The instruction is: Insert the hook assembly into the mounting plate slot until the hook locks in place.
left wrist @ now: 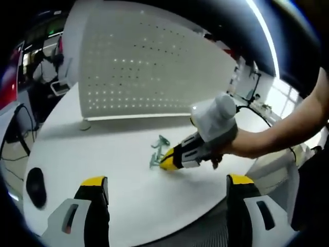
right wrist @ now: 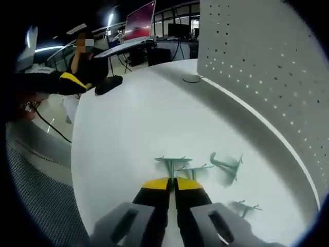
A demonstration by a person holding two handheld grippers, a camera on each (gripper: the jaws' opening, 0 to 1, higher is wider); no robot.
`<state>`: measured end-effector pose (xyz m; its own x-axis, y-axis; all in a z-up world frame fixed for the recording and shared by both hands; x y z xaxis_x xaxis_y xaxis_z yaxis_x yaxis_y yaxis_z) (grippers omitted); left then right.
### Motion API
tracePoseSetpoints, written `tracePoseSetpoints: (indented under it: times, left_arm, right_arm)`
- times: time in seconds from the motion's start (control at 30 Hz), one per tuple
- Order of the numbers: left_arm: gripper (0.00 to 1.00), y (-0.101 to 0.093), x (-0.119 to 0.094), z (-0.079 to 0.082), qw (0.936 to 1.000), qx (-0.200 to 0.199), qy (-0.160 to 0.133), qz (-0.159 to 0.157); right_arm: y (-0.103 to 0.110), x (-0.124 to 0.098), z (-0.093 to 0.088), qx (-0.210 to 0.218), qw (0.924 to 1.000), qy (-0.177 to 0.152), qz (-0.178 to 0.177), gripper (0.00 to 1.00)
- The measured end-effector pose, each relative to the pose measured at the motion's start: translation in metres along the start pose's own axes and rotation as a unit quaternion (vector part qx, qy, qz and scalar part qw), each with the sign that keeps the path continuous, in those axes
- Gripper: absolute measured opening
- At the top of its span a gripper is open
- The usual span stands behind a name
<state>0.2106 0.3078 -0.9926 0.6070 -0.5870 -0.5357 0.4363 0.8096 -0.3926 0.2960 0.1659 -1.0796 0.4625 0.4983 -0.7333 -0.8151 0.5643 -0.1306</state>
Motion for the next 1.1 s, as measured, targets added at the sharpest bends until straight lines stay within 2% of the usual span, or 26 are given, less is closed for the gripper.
tracePoseSetpoints:
  times: [0.23,0.33,0.4,0.53,0.73,0.83,0.93,1.1]
  left_arm:
    - [0.96,0.004,0.001,0.002,0.9999,-0.011,-0.006,0.008]
    - [0.96,0.005,0.003,0.001,0.9999,-0.016,-0.003,0.006]
    - [0.95,0.005,0.002,0.001,0.9998,-0.017,-0.004,0.006]
    - [0.95,0.008,0.004,0.003,0.9998,-0.019,-0.006,0.007]
    - [0.94,0.011,0.005,0.006,0.9997,-0.022,-0.009,0.004]
    - [0.93,0.013,0.004,0.010,0.9999,-0.012,-0.011,0.004]
    - [0.90,0.016,0.005,0.016,0.9999,0.002,-0.013,0.001]
    - [0.89,0.018,0.005,0.028,0.9997,-0.002,-0.024,-0.006]
  right_arm:
    - [-0.007,-0.010,0.007,0.032,0.9994,-0.015,0.002,0.00]
    - [-0.008,-0.015,0.008,0.064,0.9977,-0.022,0.005,0.00]
    - [-0.010,-0.022,0.012,0.076,0.9966,-0.032,0.001,0.00]
    - [-0.017,-0.034,0.019,0.071,0.9962,-0.044,-0.022,0.00]
    - [-0.028,-0.052,0.030,0.115,0.9897,-0.075,-0.038,0.00]
    - [-0.034,-0.063,0.034,0.136,0.9856,-0.091,-0.043,0.00]
    - [-0.034,-0.071,0.036,0.136,0.9855,-0.093,-0.043,0.00]
    - [-0.032,-0.085,0.039,0.151,0.9824,-0.104,-0.034,0.00]
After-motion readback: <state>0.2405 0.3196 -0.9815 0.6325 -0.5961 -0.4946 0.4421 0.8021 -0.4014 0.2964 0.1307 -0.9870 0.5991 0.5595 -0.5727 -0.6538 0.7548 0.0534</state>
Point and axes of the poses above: the point that each gripper's makers call its tool centre point, and the gripper's own axes: x roughly forward along the fingers, y roughly to its left, z roughly out of its top, the point moved 7 cm from there along -x, roughly backward along the fingers, and after that the axes turned 11 degrees about -x, right-handed, at the moved point
